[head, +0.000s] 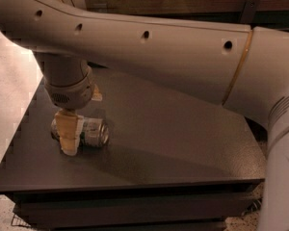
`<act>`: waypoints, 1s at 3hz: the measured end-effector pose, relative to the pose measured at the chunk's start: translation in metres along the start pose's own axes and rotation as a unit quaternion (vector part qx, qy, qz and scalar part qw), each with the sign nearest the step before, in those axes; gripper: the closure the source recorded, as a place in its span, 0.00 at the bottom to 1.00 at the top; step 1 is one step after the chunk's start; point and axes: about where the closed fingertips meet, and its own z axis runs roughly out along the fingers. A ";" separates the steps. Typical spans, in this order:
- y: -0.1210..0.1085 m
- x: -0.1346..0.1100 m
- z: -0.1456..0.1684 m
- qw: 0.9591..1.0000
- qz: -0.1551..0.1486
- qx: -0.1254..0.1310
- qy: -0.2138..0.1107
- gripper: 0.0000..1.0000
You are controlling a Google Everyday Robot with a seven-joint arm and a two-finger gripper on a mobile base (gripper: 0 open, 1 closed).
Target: Place 7up can upright
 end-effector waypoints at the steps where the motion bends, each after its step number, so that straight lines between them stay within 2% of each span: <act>1: 0.000 -0.002 0.000 1.000 0.000 0.003 -0.005 0.44; 2: 0.000 -0.003 0.000 1.000 0.000 0.004 -0.009 0.69; 3: -0.001 -0.004 -0.001 1.000 0.000 0.006 -0.012 0.98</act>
Offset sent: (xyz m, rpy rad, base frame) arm 0.0004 0.0012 0.0000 0.0063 -0.0049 -0.0002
